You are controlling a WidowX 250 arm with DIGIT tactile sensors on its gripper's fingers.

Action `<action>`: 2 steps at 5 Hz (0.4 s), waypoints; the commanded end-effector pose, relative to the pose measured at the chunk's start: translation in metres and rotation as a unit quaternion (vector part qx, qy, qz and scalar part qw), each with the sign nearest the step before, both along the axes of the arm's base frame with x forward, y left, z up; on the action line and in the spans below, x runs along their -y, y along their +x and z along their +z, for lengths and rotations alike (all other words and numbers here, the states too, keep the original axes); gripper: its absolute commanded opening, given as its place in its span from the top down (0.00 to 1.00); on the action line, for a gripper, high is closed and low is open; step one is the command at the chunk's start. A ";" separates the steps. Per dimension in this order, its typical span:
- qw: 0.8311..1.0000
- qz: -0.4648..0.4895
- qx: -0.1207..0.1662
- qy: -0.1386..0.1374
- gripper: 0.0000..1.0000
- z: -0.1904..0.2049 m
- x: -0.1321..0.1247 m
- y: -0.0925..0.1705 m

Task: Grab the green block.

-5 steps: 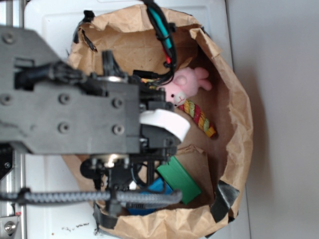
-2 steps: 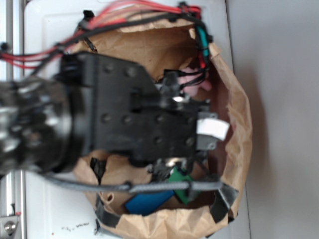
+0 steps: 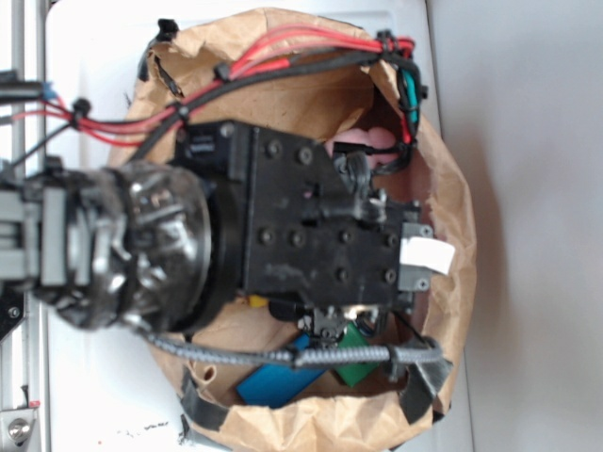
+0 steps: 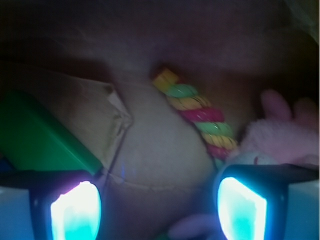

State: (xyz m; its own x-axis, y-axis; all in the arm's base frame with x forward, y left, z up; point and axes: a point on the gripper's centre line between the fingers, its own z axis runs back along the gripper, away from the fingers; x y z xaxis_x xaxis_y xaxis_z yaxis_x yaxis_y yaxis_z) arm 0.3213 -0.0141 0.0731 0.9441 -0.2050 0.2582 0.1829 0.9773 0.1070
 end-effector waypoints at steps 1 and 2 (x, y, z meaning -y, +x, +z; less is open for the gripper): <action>0.998 -0.034 0.042 -0.015 0.00 0.022 0.027 -0.008; 0.997 -0.043 0.050 -0.033 0.00 0.026 0.041 -0.013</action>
